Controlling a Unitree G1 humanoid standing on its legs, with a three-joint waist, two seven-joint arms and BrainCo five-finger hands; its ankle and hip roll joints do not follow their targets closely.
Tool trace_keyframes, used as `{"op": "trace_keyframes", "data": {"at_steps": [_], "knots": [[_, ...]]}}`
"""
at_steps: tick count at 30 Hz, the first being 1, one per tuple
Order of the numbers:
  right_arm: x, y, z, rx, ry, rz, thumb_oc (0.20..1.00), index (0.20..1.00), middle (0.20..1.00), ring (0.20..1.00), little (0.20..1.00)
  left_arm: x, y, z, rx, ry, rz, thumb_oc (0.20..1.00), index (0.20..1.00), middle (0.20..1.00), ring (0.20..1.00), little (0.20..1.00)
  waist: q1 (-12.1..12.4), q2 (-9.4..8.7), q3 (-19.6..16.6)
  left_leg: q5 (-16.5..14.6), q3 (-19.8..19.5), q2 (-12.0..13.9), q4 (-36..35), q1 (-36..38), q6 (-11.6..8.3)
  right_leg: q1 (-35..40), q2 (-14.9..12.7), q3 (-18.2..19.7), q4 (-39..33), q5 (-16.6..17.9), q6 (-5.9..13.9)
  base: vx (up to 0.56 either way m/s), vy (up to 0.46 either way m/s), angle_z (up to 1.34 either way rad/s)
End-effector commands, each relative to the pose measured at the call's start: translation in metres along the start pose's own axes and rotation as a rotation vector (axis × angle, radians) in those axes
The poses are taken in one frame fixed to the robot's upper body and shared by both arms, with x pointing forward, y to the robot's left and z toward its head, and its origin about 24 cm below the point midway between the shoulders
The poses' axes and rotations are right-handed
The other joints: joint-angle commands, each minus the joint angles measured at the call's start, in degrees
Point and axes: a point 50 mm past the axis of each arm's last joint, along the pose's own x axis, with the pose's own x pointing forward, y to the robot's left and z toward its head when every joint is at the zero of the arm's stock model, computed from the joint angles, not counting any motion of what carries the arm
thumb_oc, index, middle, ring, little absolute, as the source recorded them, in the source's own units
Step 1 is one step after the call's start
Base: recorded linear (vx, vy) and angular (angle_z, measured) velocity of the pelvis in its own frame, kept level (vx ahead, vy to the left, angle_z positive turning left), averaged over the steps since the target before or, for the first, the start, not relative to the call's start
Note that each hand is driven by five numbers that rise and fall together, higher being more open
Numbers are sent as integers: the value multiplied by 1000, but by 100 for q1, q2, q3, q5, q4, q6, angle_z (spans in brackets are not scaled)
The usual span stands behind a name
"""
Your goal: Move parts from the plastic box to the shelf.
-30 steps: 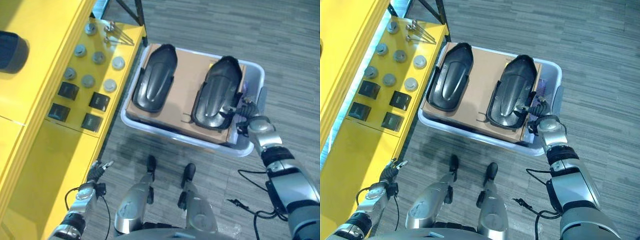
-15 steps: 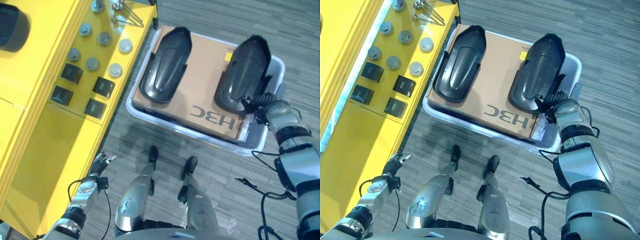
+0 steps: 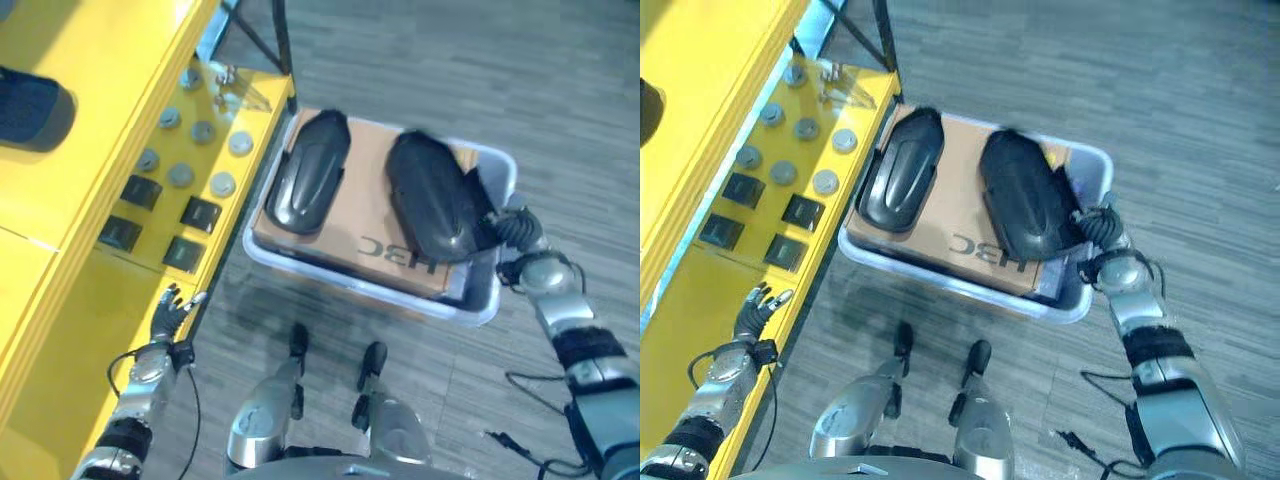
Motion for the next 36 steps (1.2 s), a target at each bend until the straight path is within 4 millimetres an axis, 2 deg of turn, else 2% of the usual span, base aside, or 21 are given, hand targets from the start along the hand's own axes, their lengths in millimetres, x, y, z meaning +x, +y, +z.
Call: {"op": "trace_keyframes", "data": {"at_steps": [1,3,4,5,6,8,9,10,15,16,19,22,29,33,36], "knots": [[-10,-8,15,-20,-163,-125,200,200,200,200,200,-6,21,9,80,-59,70,1000,1000,1000,1000,1000,21,-336,-842,-275,340,215,-19,234,-263,376,-400,46,-27,-262,406,54,-43,-10],[-16,-5,13,-20,-173,-131,200,200,200,200,200,-8,22,15,81,-77,75,1000,1000,1000,1000,1000,23,-354,-917,-299,352,223,-19,295,-255,431,-393,45,-27,-276,406,53,-59,-8],[-24,-4,15,-20,-219,-155,200,200,200,200,200,-9,23,29,78,-135,84,1000,1000,1000,1000,1000,7,-383,-1006,-359,378,240,-19,417,-238,537,-381,55,-27,-314,408,38,-84,-11],[-26,-3,16,-20,-236,-167,200,200,200,200,200,-9,22,36,76,-167,81,1000,1000,1000,1000,1000,0,-399,-1055,-355,384,242,-19,426,-227,541,-381,57,-27,-306,407,19,-125,-16],[-35,-3,25,-23,-310,-203,200,200,200,200,200,-12,19,58,79,-258,48,1000,1000,1000,1000,1000,-25,-442,-1156,-396,397,253,-19,516,-199,615,-366,71,-27,-326,409,3,-106,-11],[-43,-5,38,-16,-394,-251,200,200,200,200,200,-15,10,80,80,-323,-11,1000,1000,1000,1000,1000,-47,-484,-1240,-438,398,255,-19,600,-168,685,-346,106,-27,-340,410,-6,-99,-6],[-44,-6,40,-12,-406,-260,200,200,200,200,200,-15,8,84,71,-332,-26,1000,1000,1000,1000,1000,-50,-492,-1256,-445,399,256,-19,613,-163,695,-343,112,-27,-342,410,-28,-104,-4],[-52,-12,58,10,-510,-327,200,200,200,200,200,-17,-6,96,7,-336,-121,1000,1000,1000,1000,1000,-84,-529,-1342,-491,416,256,-19,693,-133,759,-320,147,-27,-358,416,-19,-79,-2],[-63,-22,86,-2,-681,-440,200,200,200,200,200,-19,-38,100,-113,-279,-339,1000,1000,1000,1000,1000,-124,-559,-1456,-568,447,250,-19,782,-92,816,-280,219,-27,-388,414,-13,-49,-3],[-69,-27,101,-21,-767,-490,200,200,200,200,200,-21,-54,100,-146,-247,-446,1000,1000,1000,1000,1000,-147,-561,-1502,-614,465,243,-19,819,-70,831,-267,257,-27,-406,413,-12,-29,-7],[-76,-35,127,-77,-909,-583,200,200,200,200,200,-26,-84,102,-211,-175,-611,1000,1000,1000,1000,1000,-184,-553,-1576,-684,490,234,-19,888,-32,871,-247,323,-27,-441,401,0,-10,-16],[-79,-37,141,-93,-977,-647,200,200,200,200,200,-29,-101,104,-270,-128,-671,1000,1000,1000,1000,1000,-212,-546,-1631,-730,510,224,-19,940,-14,906,-238,364,-27,-464,405,17,-3,-5],[-88,-37,160,-56,-1073,-681,200,200,200,200,200,-35,-125,112,-301,-119,-757,1000,1000,1000,1000,1000,-277,-545,-1707,-798,520,213,-19,979,4,894,-226,430,-27,-487,416,11,-3,-3],[-91,-26,171,-5,-1121,-625,200,200,200,200,200,-44,-148,125,-338,-174,-901,1000,1000,1000,1000,1000,-353,-557,-1731,-842,562,213,-19,1001,10,868,-220,489,-27,-493,420,20,-3,-8],[-92,-22,173,10,-1125,-604,200,200,200,200,200,-48,-155,132,-340,-197,-956,1000,1000,1000,1000,1000,-371,-557,-1735,-849,565,213,-19,1008,12,864,-222,501,-27,-491,423,18,3,-5]]}}
